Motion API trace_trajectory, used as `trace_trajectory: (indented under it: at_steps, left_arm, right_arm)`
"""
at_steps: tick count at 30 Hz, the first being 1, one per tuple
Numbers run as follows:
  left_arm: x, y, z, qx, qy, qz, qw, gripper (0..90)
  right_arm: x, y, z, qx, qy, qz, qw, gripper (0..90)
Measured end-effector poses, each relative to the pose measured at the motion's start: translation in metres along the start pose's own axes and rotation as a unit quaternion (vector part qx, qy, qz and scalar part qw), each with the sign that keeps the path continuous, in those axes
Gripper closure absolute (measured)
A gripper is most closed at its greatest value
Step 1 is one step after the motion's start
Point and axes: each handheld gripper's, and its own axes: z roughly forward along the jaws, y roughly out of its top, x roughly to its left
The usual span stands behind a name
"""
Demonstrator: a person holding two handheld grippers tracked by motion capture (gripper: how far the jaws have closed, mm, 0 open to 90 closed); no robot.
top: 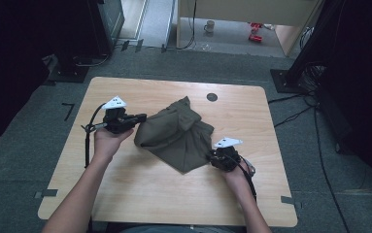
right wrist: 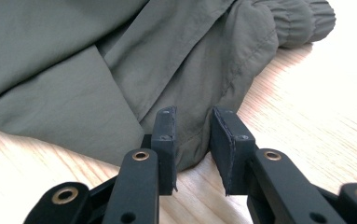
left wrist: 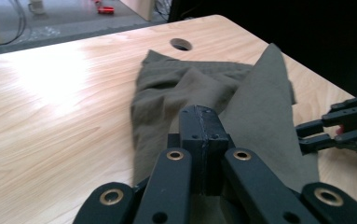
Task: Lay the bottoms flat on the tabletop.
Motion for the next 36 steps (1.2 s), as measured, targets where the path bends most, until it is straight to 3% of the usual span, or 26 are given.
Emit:
trace_trajectory:
  at_steps: [10,14,22,25,26,27,29,30,33,36]
  left_arm:
    - [0.030,-0.012,-0.015,0.001,0.030,-0.042,0.9987,90.0]
    - [0.045,-0.020,-0.022,0.002,0.046,-0.066,0.9967,90.0]
    - [0.065,-0.033,-0.026,0.011,0.068,-0.090,0.9935,90.0]
    - [0.076,-0.041,-0.026,0.018,0.081,-0.106,0.9909,90.0]
    - [0.082,-0.045,-0.027,0.017,0.089,-0.117,0.9890,90.0]
    - [0.082,-0.045,-0.027,0.017,0.089,-0.117,0.9890,90.0]
    - [0.092,-0.054,-0.031,0.009,0.090,-0.145,0.9853,90.0]
    - [0.094,-0.056,-0.032,0.011,0.091,-0.149,0.9845,90.0]
    - [0.096,-0.060,-0.033,0.015,0.092,-0.150,0.9844,90.0]
    - [0.094,-0.061,-0.035,0.022,0.109,-0.132,0.9850,90.0]
  right_arm:
    - [-0.014,-0.001,-0.004,0.008,-0.002,0.006,0.9999,72.3]
    - [-0.019,-0.001,-0.005,0.009,-0.002,0.011,0.9999,73.0]
    - [-0.024,-0.001,-0.006,0.013,-0.005,0.006,0.9999,73.5]
    - [-0.028,-0.001,-0.007,0.014,-0.007,0.008,0.9998,73.9]
    - [-0.031,-0.001,-0.008,0.017,-0.009,0.013,0.9997,73.9]
    - [-0.031,-0.001,-0.008,0.017,-0.009,0.013,0.9997,73.9]
    - [-0.036,-0.002,-0.009,0.018,-0.012,0.017,0.9996,74.3]
    - [-0.037,-0.002,-0.009,0.016,-0.012,0.021,0.9996,74.4]
    - [-0.037,-0.002,-0.009,0.017,-0.013,0.018,0.9996,74.4]
    - [-0.038,-0.002,-0.009,0.015,-0.008,0.020,0.9997,71.8]
